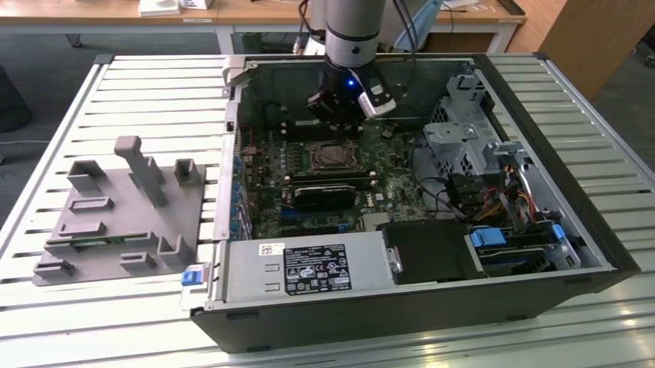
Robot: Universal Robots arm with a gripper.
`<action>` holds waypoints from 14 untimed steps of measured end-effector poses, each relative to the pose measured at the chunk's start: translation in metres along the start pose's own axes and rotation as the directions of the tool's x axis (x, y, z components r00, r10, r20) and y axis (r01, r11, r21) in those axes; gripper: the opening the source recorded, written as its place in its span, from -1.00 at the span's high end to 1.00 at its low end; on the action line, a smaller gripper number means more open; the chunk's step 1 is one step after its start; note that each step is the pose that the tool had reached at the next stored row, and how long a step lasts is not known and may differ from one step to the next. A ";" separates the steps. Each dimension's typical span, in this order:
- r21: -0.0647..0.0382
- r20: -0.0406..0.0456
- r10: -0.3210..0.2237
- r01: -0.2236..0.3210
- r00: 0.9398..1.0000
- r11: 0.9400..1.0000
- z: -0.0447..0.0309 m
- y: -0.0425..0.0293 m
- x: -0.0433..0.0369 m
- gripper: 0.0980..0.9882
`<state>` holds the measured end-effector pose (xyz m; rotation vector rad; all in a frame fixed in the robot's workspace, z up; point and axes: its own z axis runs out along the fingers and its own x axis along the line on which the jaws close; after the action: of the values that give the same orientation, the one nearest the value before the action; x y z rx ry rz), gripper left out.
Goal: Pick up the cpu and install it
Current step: 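Install the first cpu locking lever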
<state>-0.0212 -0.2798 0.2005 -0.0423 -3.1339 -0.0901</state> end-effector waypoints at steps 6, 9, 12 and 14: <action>0.000 0.000 0.000 0.000 1.000 1.000 -0.0023 0.0001 0.0000 0.98; 0.004 0.000 0.000 0.000 1.000 1.000 -0.0026 0.0002 -0.0001 0.98; 0.019 0.000 0.000 0.000 1.000 1.000 -0.0013 0.0001 0.0000 0.98; 0.028 0.001 0.000 0.000 1.000 1.000 0.0001 0.0000 0.0000 0.98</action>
<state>-0.0212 -0.2798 0.2004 -0.0425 -3.1350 -0.0457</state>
